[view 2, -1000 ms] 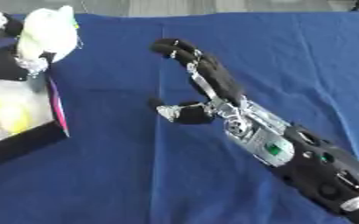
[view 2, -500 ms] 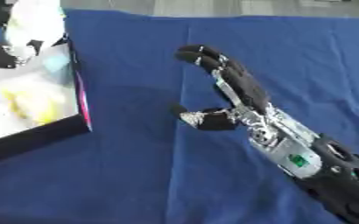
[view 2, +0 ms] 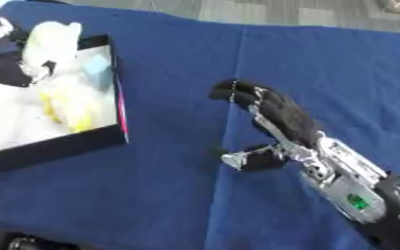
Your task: Pick up the objects with one hand, pass them to the other hand, and then place them into the box on the other side of the table.
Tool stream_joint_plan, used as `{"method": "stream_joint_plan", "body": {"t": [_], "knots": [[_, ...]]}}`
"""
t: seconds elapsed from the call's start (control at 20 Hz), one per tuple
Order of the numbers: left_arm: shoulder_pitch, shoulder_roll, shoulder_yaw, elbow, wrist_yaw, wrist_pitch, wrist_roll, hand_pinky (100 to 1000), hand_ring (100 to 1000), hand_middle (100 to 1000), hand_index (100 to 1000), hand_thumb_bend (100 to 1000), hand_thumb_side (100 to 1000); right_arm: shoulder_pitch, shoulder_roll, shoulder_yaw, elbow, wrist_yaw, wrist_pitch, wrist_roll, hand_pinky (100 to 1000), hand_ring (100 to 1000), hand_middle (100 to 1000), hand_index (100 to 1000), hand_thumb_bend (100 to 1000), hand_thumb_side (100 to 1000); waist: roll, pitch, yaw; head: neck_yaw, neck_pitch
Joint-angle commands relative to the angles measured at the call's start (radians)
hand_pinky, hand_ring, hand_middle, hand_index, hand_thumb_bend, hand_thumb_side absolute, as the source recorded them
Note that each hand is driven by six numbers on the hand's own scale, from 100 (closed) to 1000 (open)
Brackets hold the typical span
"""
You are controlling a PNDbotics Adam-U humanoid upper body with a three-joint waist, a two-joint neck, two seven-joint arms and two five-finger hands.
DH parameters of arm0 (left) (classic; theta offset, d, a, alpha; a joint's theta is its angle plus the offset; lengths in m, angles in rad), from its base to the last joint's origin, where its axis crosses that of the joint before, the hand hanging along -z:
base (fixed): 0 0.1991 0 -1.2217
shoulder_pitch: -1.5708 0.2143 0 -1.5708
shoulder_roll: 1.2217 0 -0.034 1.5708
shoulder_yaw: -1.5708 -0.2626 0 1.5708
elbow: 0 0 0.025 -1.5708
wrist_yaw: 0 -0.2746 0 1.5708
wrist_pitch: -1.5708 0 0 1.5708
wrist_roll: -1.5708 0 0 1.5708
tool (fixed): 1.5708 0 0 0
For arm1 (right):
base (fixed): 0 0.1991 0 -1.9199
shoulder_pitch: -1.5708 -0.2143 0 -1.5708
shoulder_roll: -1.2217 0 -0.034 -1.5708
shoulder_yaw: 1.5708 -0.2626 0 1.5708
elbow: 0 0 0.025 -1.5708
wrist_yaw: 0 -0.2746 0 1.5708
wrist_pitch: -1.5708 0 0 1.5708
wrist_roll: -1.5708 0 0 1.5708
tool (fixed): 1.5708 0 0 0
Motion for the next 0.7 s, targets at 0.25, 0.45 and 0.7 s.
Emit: {"method": "stream_joint_plan", "body": {"t": [0.25,0.45,0.7], "knots": [[-0.006,0.038,0.016,0.039,-0.105,-0.054,-0.074,1000,780,645,740,158,236,-0.002,-0.009,-0.006,-0.021,0.021,0.004,0.006,782,776,817,845,511,217,-0.014,-0.014,-0.002,0.001,-0.009],[-0.006,0.035,0.017,0.041,-0.177,-0.109,-0.08,1000,864,734,816,333,864,0.0,-0.005,-0.005,-0.021,0.029,0.008,0.01,782,775,816,844,512,223,-0.016,-0.013,-0.005,-0.002,-0.007],[-0.008,0.03,0.021,0.051,-0.22,-0.143,-0.038,1000,885,748,844,411,1000,0.001,-0.005,-0.005,-0.021,0.032,0.008,0.009,781,774,814,844,513,222,-0.015,-0.014,-0.009,-0.011,-0.005]]}}
